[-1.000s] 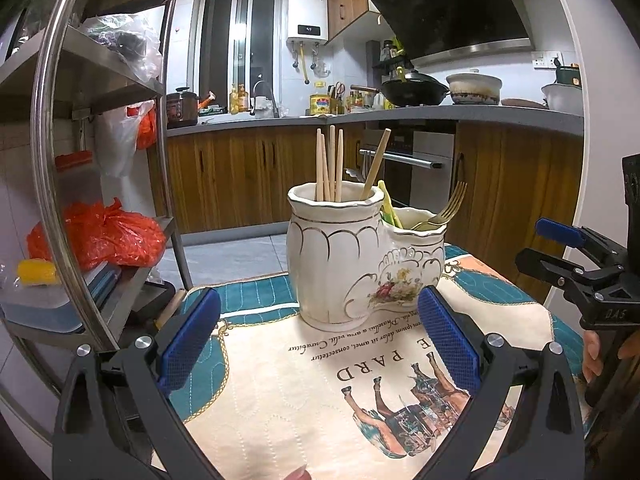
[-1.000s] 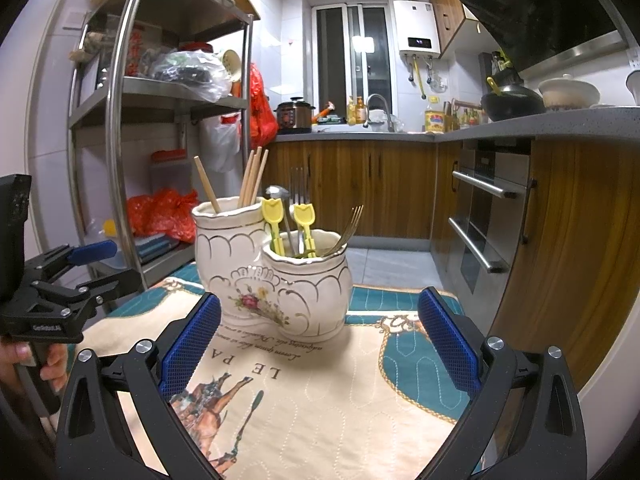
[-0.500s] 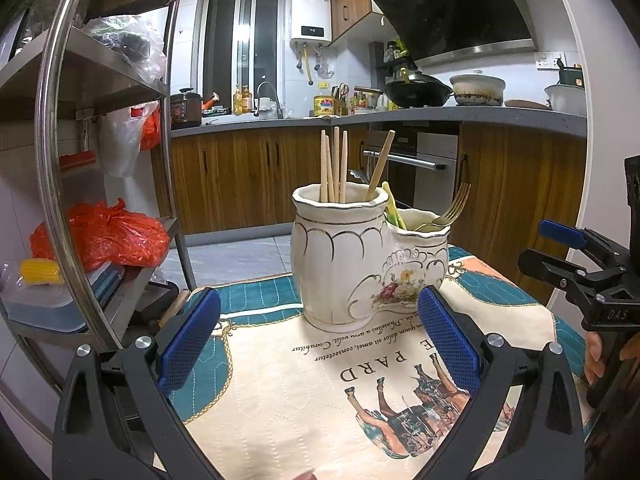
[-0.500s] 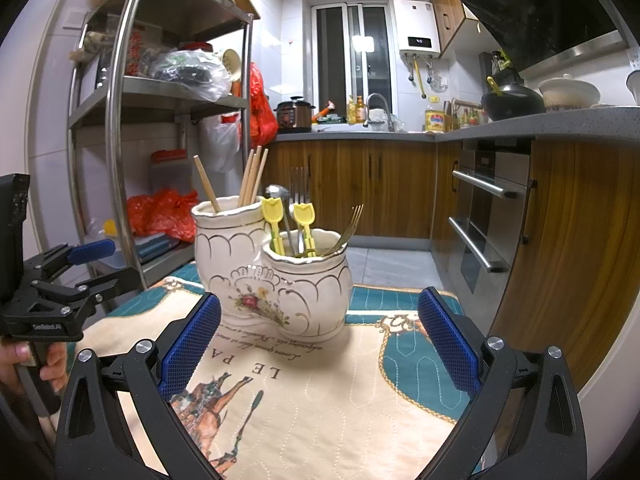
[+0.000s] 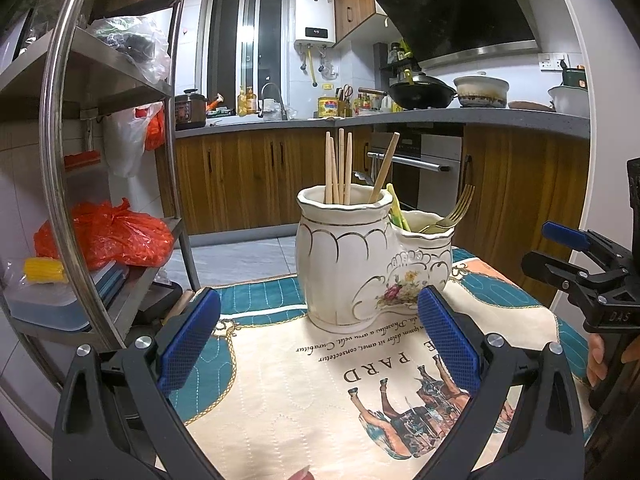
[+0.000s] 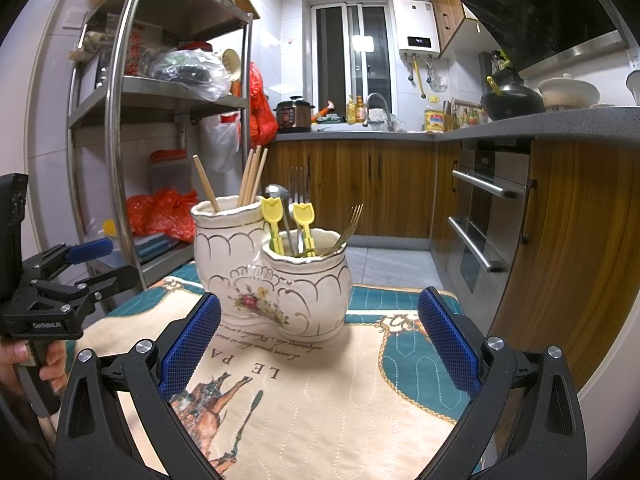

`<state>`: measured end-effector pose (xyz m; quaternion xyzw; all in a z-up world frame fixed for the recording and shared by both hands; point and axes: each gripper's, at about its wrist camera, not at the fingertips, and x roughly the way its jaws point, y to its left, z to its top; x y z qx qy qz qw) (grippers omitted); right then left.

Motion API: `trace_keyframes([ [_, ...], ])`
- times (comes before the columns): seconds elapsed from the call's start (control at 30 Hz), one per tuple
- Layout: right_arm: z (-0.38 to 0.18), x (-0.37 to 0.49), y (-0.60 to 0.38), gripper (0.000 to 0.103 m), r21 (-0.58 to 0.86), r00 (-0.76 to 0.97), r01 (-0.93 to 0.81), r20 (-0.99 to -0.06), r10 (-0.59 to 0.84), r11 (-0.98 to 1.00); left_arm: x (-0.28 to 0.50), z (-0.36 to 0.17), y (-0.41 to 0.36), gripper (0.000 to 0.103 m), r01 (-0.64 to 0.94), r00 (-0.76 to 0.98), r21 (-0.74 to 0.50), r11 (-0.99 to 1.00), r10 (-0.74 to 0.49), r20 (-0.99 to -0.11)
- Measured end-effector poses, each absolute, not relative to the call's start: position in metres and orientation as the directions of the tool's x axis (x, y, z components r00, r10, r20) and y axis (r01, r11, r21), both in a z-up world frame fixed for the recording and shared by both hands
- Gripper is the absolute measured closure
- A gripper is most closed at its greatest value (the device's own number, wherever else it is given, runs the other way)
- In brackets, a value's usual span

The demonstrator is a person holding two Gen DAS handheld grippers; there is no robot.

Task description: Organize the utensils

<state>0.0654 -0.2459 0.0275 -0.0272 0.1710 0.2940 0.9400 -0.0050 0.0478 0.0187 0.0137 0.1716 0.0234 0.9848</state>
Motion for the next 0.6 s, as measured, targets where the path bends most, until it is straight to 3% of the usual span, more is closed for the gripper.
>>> trace_keyframes([
  [0.6,0.0272,0.0653,-0.2459,0.005,0.049,0.769,-0.562,-0.336,0.544,0.826,-0.0055,0.0196,0.0470,0.006,-0.042,0.941,0.036,0.998,0.052,-0.334],
])
